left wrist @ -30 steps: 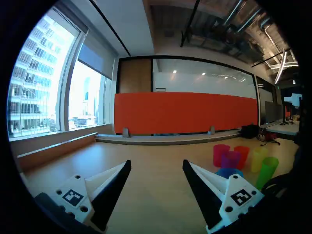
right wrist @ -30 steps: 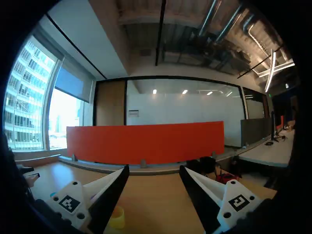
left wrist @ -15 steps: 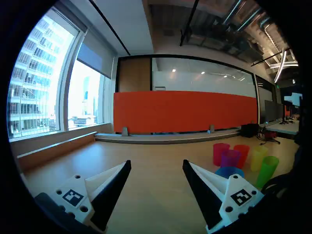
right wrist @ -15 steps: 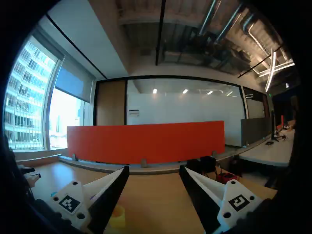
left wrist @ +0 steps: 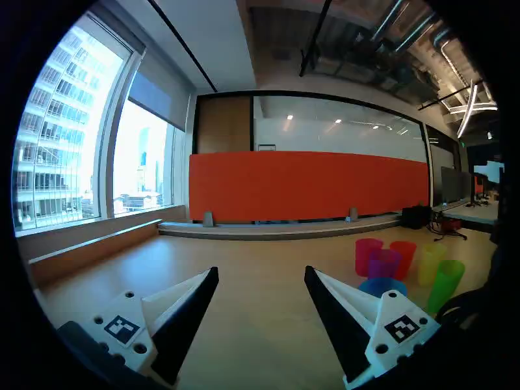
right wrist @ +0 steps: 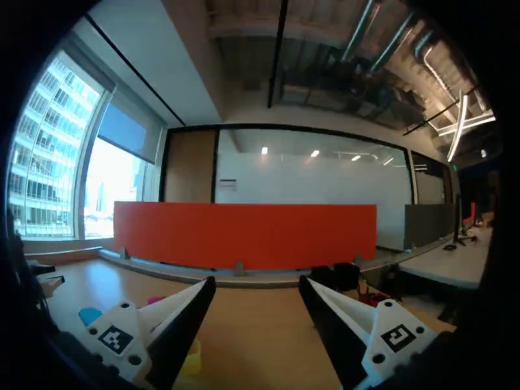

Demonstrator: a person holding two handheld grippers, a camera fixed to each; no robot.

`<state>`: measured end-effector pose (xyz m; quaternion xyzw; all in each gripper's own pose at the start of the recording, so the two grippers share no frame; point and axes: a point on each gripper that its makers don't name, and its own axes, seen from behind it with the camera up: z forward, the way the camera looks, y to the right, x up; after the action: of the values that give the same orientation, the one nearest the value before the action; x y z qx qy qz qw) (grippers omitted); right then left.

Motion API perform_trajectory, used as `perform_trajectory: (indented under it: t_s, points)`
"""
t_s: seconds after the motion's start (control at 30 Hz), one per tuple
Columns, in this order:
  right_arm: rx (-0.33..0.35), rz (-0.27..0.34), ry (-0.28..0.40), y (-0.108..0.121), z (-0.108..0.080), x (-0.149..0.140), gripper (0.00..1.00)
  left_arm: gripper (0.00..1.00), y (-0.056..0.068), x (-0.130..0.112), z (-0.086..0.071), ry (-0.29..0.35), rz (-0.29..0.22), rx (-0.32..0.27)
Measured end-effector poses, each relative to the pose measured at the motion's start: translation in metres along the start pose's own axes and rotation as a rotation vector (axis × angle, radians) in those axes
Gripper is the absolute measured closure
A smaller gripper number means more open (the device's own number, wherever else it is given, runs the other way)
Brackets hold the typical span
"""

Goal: Pour water

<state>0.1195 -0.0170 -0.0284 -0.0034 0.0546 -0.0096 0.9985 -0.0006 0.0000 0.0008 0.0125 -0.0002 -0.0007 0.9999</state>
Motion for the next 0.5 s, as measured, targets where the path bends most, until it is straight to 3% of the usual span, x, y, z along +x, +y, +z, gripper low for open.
perform_trajectory:
  t_s: [0.5]
  points:
    - [-0.001, 0.012, 0.009, 0.006, 0.009, -0.027, 0.01, 0.02, 0.000, 0.000, -0.001, 0.000, 0.000, 0.000]
